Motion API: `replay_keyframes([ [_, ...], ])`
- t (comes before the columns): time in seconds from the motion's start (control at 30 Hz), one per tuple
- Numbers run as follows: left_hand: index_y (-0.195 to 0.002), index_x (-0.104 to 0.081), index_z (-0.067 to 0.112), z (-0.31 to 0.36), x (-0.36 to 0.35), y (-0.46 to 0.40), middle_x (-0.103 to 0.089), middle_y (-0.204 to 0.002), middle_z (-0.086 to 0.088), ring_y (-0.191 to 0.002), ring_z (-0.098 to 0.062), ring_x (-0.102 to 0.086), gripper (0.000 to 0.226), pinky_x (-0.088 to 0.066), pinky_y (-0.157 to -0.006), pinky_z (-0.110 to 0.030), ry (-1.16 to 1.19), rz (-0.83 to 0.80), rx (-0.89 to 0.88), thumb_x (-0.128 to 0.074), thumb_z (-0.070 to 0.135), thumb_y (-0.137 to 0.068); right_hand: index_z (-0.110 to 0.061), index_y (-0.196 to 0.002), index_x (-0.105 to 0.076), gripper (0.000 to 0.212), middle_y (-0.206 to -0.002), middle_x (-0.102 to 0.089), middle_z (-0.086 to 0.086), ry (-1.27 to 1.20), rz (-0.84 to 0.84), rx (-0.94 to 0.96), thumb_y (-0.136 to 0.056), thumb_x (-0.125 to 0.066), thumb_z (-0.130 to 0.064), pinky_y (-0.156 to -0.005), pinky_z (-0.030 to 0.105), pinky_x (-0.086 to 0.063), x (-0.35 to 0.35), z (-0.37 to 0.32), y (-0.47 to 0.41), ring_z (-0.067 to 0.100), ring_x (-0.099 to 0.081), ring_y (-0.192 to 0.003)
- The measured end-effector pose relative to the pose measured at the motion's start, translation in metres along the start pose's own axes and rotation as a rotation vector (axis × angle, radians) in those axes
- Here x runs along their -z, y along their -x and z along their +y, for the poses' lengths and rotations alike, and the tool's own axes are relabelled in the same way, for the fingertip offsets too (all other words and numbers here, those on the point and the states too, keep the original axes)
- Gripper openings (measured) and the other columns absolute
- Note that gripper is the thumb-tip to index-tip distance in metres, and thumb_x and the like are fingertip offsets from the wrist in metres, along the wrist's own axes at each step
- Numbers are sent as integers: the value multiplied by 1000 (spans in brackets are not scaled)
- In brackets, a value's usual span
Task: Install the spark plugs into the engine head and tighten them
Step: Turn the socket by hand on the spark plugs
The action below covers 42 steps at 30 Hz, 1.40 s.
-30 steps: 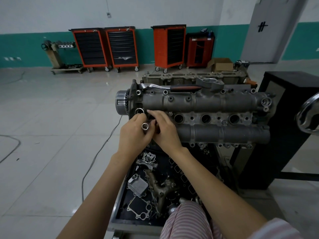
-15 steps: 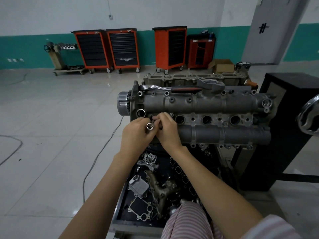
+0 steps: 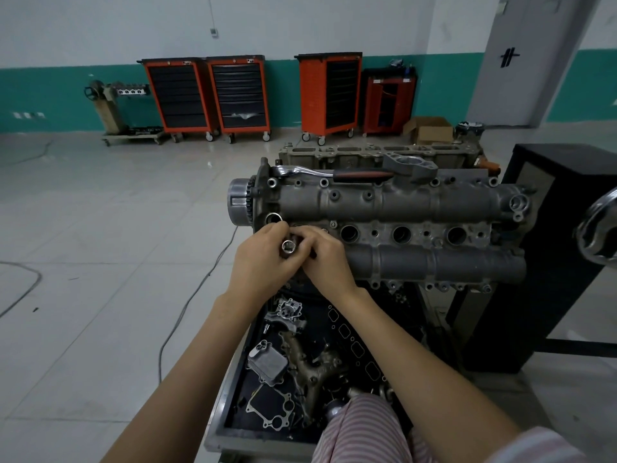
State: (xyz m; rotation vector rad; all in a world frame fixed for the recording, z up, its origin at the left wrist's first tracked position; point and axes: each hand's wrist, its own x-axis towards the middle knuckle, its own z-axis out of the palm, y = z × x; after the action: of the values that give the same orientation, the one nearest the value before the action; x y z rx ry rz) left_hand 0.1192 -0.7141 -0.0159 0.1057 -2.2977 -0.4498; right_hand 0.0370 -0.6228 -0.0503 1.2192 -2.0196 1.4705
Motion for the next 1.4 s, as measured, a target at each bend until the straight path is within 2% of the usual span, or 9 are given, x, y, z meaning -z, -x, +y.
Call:
replay_keyframes([
  [0.1,-54,-36,14,5,3,-3,-35,-51,3,-47,-17,-36,47,-24,-48,-27,-72,35,-40,-68,33,-83,-3,-89,-64,13,-91,-60,3,-56,79,-88,-77,-65,1,-74,9,-41,-3,-1,-3,8,-55,-82],
  [0.27,-48,-37,12,8,1,1,-37,-46,-2,-42,-17,-32,51,-22,-42,-25,-156,114,-24,-75,30,-77,-1,-81,-57,6,-87,-53,5,2,54,-78,-78,-62,0,-68,30,-45,-4,-1,-7,15,-51,-75],
  [0.4,-43,-41,8,-2,4,-2,-38,-41,-5,-39,-17,-31,49,-27,-37,-23,-169,152,-180,-77,18,-74,0,-82,-54,8,-90,-52,9,40,-7,-60,-80,-61,-3,-66,39,-48,-2,-2,-8,21,-53,-75],
  [0.57,-49,-43,3,-14,12,-14,-40,-46,-7,-42,-19,-35,45,-33,-39,-28,5,13,-320,-51,29,-84,-5,-78,-48,7,-84,-44,3,81,-143,11,-78,-55,-3,-64,40,-44,10,-6,-19,20,-47,-71],
  [0.67,-55,-45,2,-16,10,-12,-45,-48,-7,-43,-20,-38,39,-33,-42,-31,48,-41,-271,-58,24,-84,-5,-81,-49,9,-85,-48,5,48,-265,31,-74,-53,-1,-65,40,-45,15,-7,-26,21,-49,-75],
  [0.83,-66,-46,10,-15,2,-3,-48,-54,-2,-47,-13,-37,24,-24,-48,-19,65,19,-203,-65,15,-80,-11,-88,-63,21,-87,-64,2,29,-250,-10,-71,-54,-2,-68,32,-46,5,-6,-25,18,-58,-80],
  [1.07,-74,-42,7,-16,2,3,-45,-60,0,-46,-17,-38,25,-26,-45,-24,19,18,-242,-48,28,-86,-9,-90,-64,22,-90,-61,2,26,-147,31,-71,-59,-1,-67,30,-47,3,-4,-14,14,-56,-79],
  [1.23,-74,-33,18,-12,0,2,-38,-61,9,-49,-12,-33,21,-26,-46,-25,41,44,-199,-46,33,-80,-7,-105,-62,29,-106,-63,4,56,-204,125,-76,-55,-6,-82,24,-45,9,-4,-10,18,-59,-96],
  [1.4,-67,-34,16,-9,-2,-3,-41,-55,5,-47,-16,-38,38,-32,-45,-28,38,58,-119,-69,26,-80,-3,-105,-65,28,-101,-67,8,1,-149,89,-77,-61,3,-84,10,-39,7,1,-9,14,-59,-94],
])
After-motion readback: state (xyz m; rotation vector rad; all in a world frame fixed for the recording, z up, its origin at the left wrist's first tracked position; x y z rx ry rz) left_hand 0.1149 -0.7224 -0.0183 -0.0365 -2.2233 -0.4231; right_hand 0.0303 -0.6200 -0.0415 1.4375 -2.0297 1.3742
